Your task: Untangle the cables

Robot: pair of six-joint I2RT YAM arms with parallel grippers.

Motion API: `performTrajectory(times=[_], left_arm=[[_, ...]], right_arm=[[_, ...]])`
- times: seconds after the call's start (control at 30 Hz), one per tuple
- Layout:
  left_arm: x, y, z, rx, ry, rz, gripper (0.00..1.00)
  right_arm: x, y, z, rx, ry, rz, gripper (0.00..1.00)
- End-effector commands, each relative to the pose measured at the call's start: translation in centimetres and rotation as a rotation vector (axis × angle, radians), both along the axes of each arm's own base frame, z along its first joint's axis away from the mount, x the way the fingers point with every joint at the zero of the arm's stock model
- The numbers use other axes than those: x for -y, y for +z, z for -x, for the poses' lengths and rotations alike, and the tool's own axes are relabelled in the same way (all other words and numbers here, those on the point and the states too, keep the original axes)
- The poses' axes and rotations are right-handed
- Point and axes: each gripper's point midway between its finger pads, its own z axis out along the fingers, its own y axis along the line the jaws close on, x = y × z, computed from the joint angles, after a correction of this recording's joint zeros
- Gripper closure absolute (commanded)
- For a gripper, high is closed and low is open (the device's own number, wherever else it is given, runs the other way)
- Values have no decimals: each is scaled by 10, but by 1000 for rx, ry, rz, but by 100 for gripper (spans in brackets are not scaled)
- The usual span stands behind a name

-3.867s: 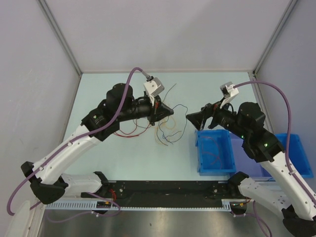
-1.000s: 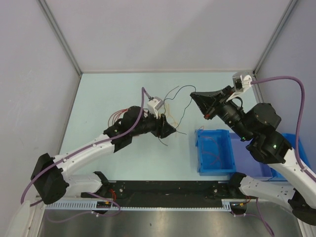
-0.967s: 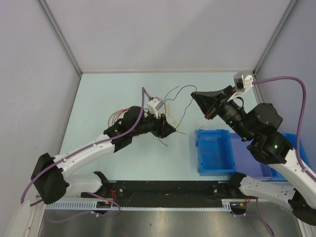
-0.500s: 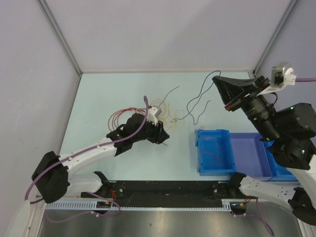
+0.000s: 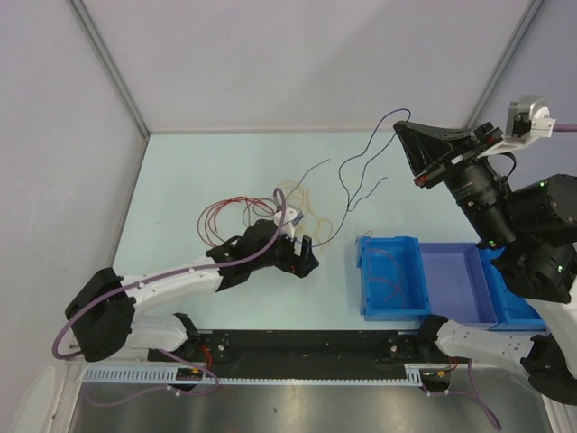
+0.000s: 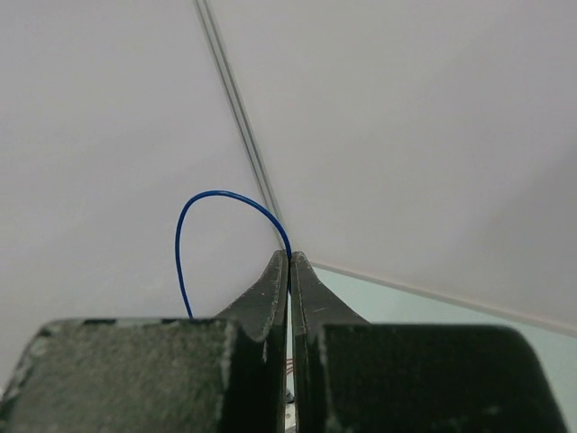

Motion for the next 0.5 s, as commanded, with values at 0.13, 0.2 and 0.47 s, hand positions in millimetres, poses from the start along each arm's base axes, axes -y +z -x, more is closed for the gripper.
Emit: performTrajectory(times=[0.13,0.2,0.47], left_arm=[[25,5,-14,34,5,9,12],[27,4,-12,29,1,7,12],[14,-13,-15,11,60,-68,12]], right_arm=[[13,-18,-14,-59,-105,-6,100],[19,-30,-21,-98,-156,3,100],[91,-78,-53,-326,-631,-32,100]])
